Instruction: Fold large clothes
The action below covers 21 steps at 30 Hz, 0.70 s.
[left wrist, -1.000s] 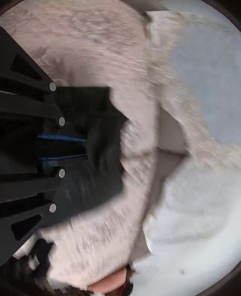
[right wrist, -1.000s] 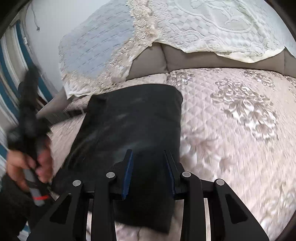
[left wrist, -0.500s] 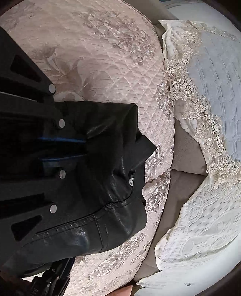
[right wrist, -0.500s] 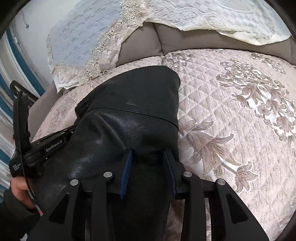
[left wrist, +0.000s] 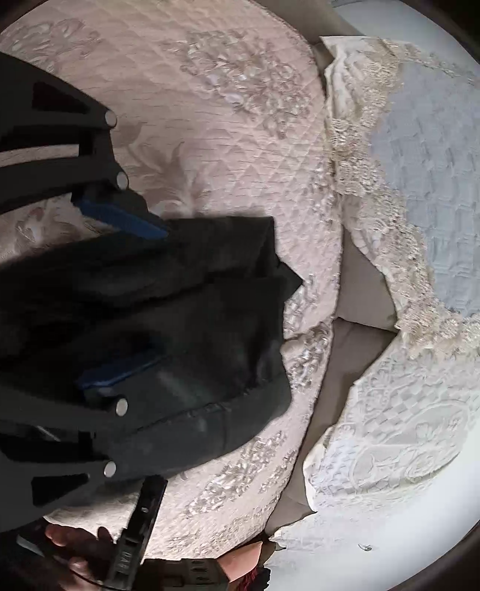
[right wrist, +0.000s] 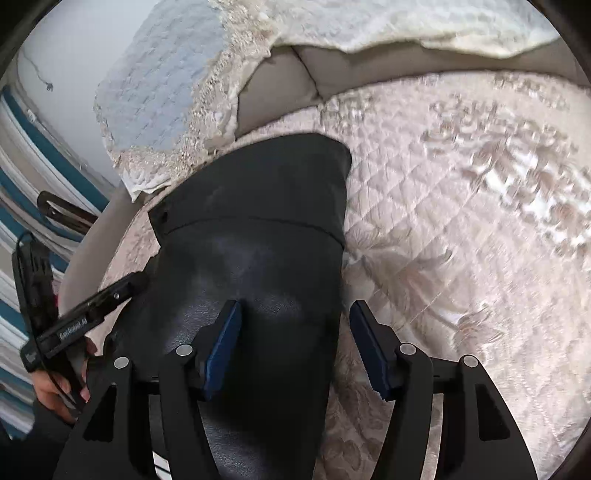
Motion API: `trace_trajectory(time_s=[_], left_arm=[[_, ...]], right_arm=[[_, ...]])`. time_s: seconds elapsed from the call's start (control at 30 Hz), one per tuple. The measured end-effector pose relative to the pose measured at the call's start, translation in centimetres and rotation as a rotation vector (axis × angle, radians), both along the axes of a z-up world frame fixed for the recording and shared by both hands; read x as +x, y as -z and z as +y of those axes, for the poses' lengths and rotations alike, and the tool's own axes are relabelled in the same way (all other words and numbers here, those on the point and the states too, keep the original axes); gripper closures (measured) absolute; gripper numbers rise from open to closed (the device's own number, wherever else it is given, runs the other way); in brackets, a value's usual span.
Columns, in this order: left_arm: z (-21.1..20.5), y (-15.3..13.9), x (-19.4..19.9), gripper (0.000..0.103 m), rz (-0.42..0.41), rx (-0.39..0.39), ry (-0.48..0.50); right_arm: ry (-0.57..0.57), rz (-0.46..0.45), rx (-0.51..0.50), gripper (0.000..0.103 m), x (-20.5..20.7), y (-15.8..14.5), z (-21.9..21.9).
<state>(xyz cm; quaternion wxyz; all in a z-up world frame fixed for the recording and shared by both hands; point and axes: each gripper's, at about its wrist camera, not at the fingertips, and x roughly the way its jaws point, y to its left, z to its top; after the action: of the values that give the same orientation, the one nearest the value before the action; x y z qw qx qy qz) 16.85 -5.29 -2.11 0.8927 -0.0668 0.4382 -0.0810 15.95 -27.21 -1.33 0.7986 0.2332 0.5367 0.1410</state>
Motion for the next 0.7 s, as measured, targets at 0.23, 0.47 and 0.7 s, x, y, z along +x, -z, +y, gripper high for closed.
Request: trace_trajectory(time_s=[0.23,0.47,0.7], left_arm=[[2.1,3.7,0.8,0.017,0.092,-0.167,-0.026],[-0.1,2.3,0.7,0.054,0.073,-0.085,0.032],[-0.1,-0.5,-0.1,0.081,0.024,-0.029,0.045]], right_arm=[[0.009,0.053,0.119,0.038,1.1,2.4,-0.3],[0.021,0.076,0.168,0.069,1.6,2.0,-0.3],[-0.021,0.028,0.144,0.083,1.3,-1.0,0.8]])
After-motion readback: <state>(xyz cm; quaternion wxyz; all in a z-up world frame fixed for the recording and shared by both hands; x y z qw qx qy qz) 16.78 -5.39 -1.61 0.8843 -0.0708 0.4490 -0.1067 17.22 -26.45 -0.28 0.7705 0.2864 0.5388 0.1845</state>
